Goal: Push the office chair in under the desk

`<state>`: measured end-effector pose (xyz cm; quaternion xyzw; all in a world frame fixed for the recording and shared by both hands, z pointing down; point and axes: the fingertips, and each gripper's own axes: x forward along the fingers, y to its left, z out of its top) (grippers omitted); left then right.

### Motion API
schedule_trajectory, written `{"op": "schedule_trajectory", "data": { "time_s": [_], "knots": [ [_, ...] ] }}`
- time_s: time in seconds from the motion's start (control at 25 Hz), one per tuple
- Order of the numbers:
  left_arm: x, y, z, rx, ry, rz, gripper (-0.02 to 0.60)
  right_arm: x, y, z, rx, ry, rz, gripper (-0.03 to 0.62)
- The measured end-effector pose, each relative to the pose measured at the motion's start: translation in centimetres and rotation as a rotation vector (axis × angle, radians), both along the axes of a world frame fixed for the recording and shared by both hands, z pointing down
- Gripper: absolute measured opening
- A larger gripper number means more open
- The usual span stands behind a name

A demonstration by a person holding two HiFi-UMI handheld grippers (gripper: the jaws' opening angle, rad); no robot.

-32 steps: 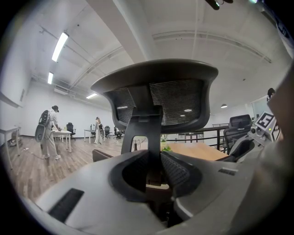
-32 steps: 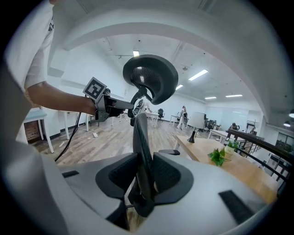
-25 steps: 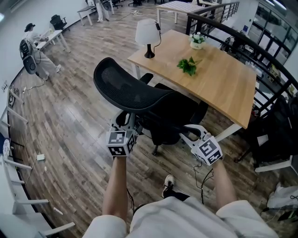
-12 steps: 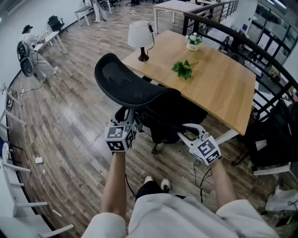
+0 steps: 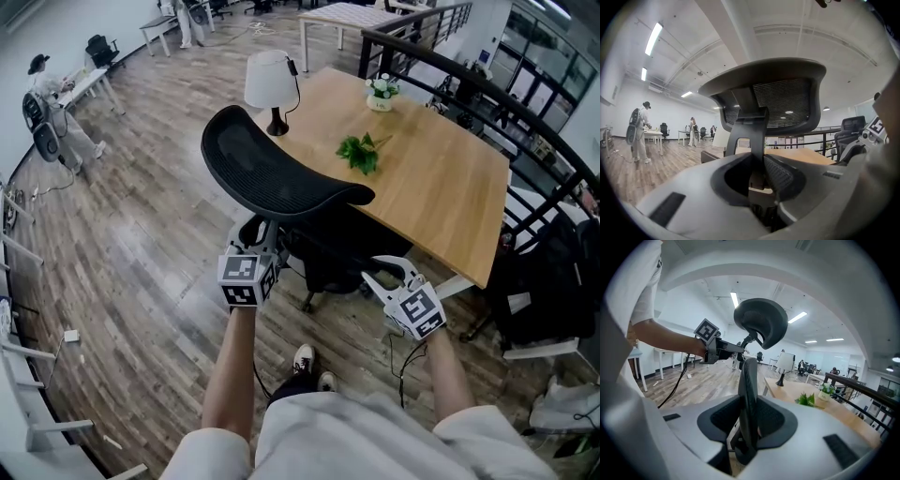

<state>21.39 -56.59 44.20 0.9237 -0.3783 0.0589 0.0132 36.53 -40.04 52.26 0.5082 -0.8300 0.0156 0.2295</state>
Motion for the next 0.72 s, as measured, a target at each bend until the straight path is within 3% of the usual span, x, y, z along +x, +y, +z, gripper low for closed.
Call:
{"op": "schedule_trajectory", "data": {
  "time_s": [0.32,0.72],
  "knots": [
    [4.5,-1.5,0.1,0.012,-0.011,0.066,0.100,4.7,-1.6,0.0,-0.001,-0.061,0.120,0.133],
    [9.5,-3.1,0.2,0.011,-0.017,0.134,0.101,9.8,-3.3,0.0,-0.019,-0.031,0.240,0.135]
  ]
}}
